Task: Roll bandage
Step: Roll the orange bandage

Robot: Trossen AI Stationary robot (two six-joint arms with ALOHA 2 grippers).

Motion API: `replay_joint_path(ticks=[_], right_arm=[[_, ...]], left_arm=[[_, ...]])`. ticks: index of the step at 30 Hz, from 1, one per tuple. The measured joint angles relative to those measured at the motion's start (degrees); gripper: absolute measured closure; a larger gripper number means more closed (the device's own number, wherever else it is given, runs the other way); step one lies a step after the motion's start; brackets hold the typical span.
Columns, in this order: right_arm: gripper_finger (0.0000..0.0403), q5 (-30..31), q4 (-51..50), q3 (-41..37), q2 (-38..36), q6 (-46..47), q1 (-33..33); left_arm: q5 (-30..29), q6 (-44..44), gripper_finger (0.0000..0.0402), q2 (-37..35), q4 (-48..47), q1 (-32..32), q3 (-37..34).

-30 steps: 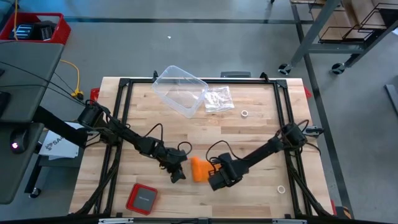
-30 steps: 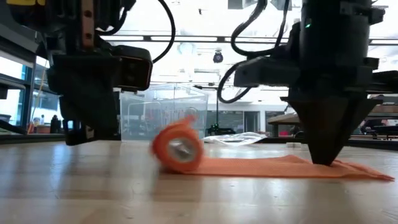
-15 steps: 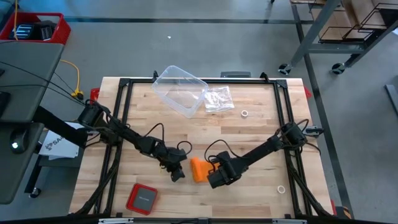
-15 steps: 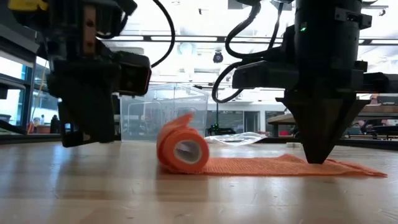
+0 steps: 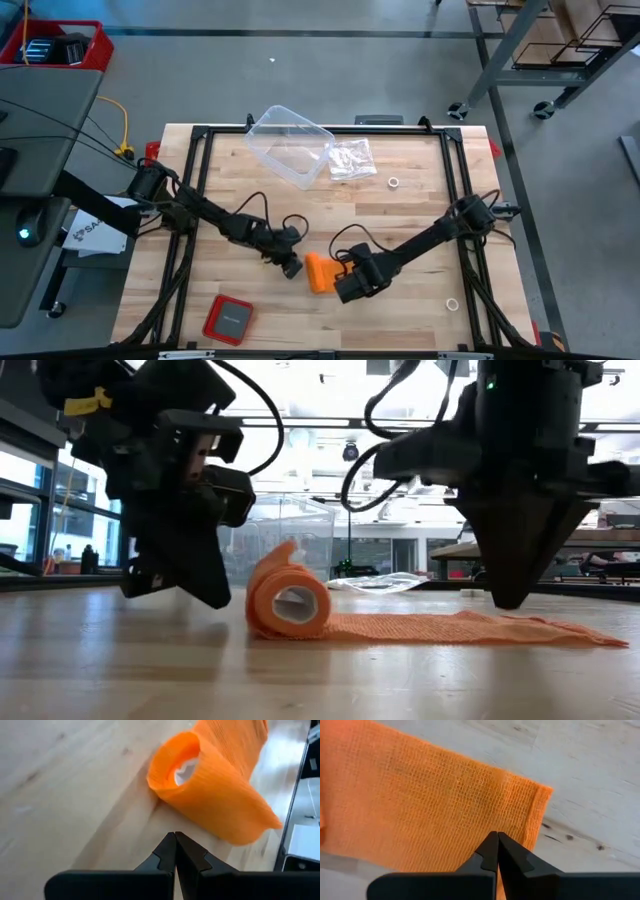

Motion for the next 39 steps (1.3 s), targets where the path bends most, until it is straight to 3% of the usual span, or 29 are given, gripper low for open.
replay_joint_path(ticks=[8, 11, 18, 23, 28, 35, 39], right_arm=[[0.0403, 3.1, -3.0, 0.0, -3.8, 1.5, 0.0], [0.0403, 4.3, -6.2, 0.0, -5.7, 3.6, 0.2], [0.0403, 10.6, -15.0, 0.1, -12.2, 13.8, 3.2], [0.0403, 14.3, -21.4, 0.1, -16.6, 20.6, 6.0], [0.0403, 14.4, -26.3, 0.1, -18.6, 23.3, 7.8], [0.0403, 14.2, -27.1, 0.1, -19.0, 23.3, 8.3], [0.0403, 14.5, -27.1, 0.1, -19.0, 23.3, 8.3]], left_arm=[[0.7, 0.5, 0.0401, 0.0, -3.2, -1.8, 0.0], [-1.9, -3.6, 0.0402, 0.0, -4.1, -2.1, 0.1], [-8.6, -7.2, 0.0401, 0.1, -2.7, -0.3, 0.6], [-7.7, -7.1, 0.0401, 0.1, -2.7, -0.1, 2.2], [-9.0, -7.0, 0.0402, 0.1, -8.9, -0.9, 3.2], [-11.2, -10.5, 0.0401, 0.9, -7.7, -0.5, 3.6], [-8.4, -10.8, 0.0402, 4.7, -5.0, -0.5, 6.5]])
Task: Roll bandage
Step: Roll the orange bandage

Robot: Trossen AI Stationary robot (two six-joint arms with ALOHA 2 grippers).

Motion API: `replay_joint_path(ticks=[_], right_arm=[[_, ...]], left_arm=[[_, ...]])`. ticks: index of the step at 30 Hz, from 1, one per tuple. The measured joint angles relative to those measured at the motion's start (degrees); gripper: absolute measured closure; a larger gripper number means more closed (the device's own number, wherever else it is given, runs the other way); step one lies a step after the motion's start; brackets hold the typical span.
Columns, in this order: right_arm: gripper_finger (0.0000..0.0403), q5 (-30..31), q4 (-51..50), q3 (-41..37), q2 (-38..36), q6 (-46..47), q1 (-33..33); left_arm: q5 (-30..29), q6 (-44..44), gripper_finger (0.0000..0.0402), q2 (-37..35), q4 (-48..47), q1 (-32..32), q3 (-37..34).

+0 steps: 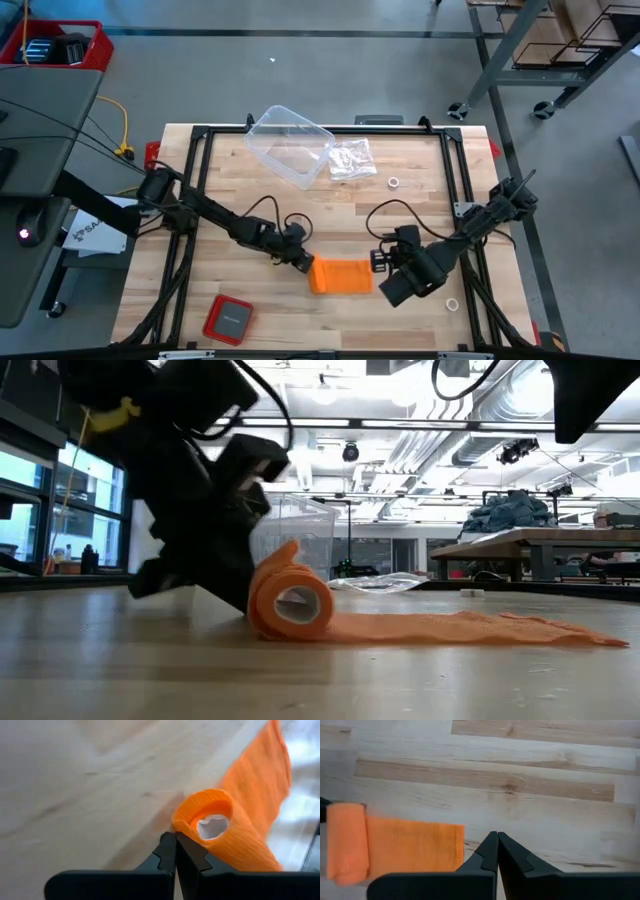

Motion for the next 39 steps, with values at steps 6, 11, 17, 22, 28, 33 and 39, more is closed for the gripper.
replay_joint_path(ticks=[6, 11, 17, 22, 28, 33, 39], right_arm=[[0.0403, 0.0, -0.2, 0.0, 0.0, 0.0, 0.0], [0.0403, 0.1, -0.2, 0.0, 0.0, 0.0, 0.0], [0.0403, 1.1, -0.7, 0.0, 0.0, 0.0, 0.0], [0.0403, -4.8, 0.9, 0.0, 0.2, -3.2, -0.1], [0.0403, -11.5, 26.8, -9.7, 1.3, -12.4, -1.4], [0.0403, -11.7, 53.5, -23.1, 1.7, -9.9, -2.5], [0.0403, -12.6, 57.5, -29.0, 1.6, -7.3, -2.9]], left_arm=[[2.2, 3.3, 0.0401, 3.4, -0.6, -0.2, 7.4], [2.0, 4.9, 0.0401, 3.5, -0.9, 0.4, 11.8], [1.9, 7.2, 0.0402, 3.4, -0.9, -0.1, 17.0], [0.3, 11.6, 0.0401, 0.2, -8.5, 0.8, 18.0], [2.2, 15.9, 0.0401, -0.5, -11.1, 0.6, 17.9], [2.4, 18.0, 0.0401, -0.5, -12.8, -0.6, 17.9], [3.7, 18.1, 0.0401, -0.6, -12.3, -1.7, 17.9]])
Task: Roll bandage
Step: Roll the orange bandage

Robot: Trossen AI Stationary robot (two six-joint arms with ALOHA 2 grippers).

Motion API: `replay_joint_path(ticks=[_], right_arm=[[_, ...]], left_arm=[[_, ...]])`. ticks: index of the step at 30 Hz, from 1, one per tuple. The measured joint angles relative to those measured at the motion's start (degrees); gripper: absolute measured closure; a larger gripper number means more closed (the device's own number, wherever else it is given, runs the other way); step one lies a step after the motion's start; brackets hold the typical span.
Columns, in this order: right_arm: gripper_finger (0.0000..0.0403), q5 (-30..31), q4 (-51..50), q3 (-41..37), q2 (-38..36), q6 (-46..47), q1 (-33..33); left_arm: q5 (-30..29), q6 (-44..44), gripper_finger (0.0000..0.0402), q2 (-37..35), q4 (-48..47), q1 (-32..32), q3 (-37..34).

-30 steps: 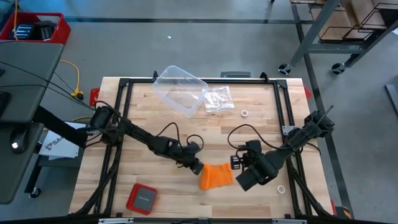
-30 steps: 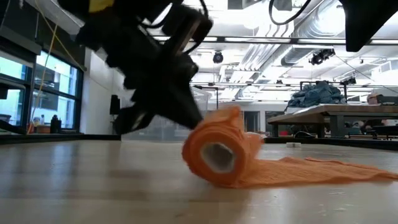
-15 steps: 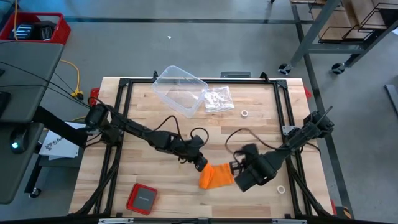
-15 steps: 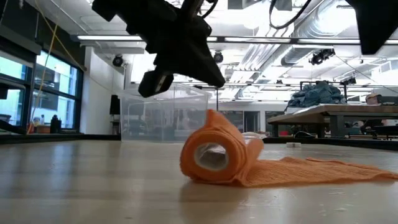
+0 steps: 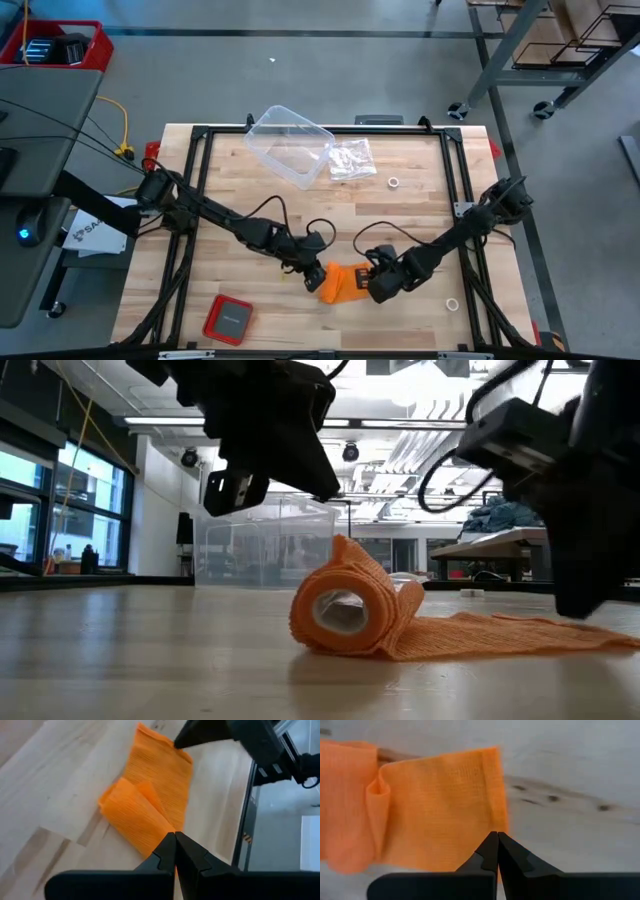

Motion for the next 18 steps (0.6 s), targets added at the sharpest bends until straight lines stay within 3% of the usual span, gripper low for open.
replay_joint_path(ticks=[4, 12, 18], right_arm=[[0.0403, 0.6, 5.1, -1.6, 0.0, -0.1, 0.0], [0.0403, 0.4, 4.9, -1.5, 1.5, -0.1, 0.0], [0.0403, -3.0, -1.8, -1.2, 1.5, 5.6, 1.7]], left_arm=[[-0.2, -0.7, 0.0401, 0.0, 0.5, 0.1, 0.0], [2.2, -3.9, 0.0401, 2.4, 5.8, -0.5, 0.0], [3.4, -6.6, 0.0401, 5.4, 6.5, -1.0, 0.0]])
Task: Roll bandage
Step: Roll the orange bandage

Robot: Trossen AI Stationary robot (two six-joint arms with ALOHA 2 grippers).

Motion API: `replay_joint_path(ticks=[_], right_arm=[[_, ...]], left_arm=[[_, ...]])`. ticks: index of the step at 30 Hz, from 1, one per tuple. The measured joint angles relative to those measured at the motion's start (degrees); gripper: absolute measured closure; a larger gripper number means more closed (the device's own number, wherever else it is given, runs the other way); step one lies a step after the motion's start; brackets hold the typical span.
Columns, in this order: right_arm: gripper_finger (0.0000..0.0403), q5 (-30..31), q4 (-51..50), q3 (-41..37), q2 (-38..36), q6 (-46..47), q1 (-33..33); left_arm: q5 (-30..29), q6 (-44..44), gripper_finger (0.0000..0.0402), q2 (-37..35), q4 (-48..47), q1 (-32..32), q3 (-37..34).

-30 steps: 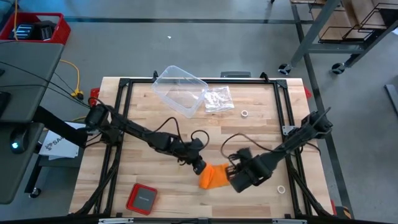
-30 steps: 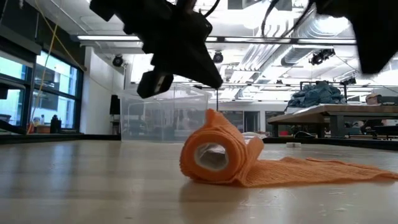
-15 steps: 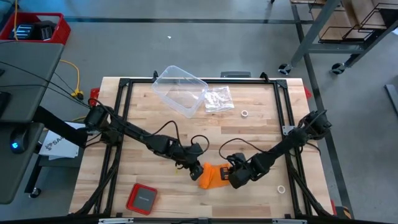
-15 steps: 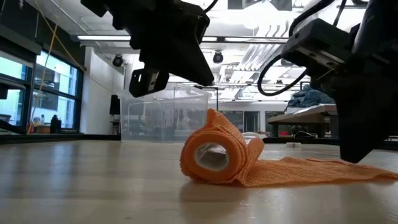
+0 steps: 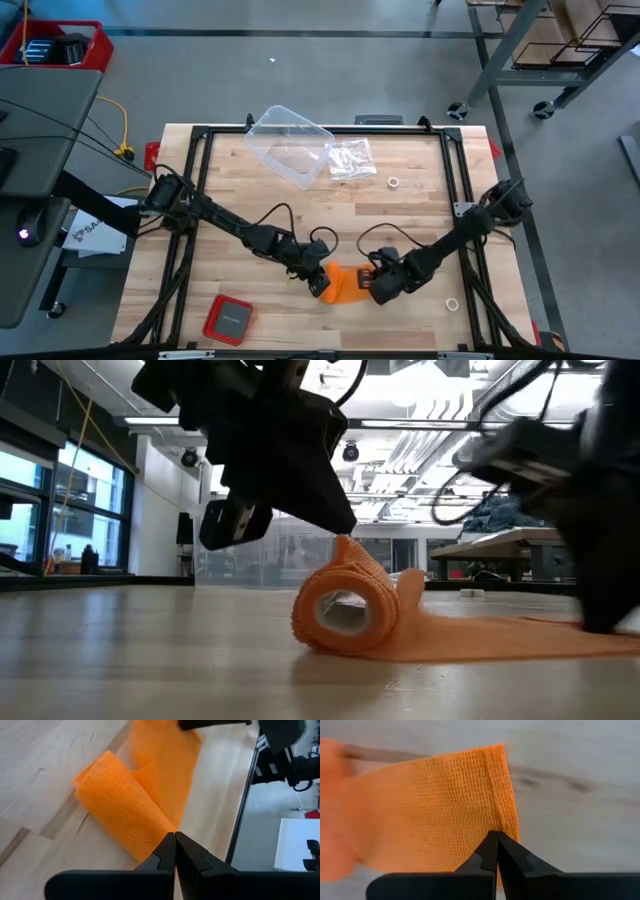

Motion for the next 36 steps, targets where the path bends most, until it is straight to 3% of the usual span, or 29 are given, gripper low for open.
replay_joint_path(ticks=[9, 21, 36], right_arm=[[0.0403, -5.5, -16.6, 4.9, -0.3, 3.4, 3.6], [0.0403, -4.7, -16.2, 5.4, -0.4, 3.8, 3.3], [0.0403, -4.3, -16.0, 5.4, -0.5, 3.8, 3.3]], left_arm=[[-0.5, 1.0, 0.0402, -0.1, 0.1, 0.5, 0.0], [1.1, 4.1, 0.0401, 1.2, 1.4, 0.0, 0.0], [-3.7, 8.1, 0.0401, 3.6, 3.5, -0.3, 1.3]])
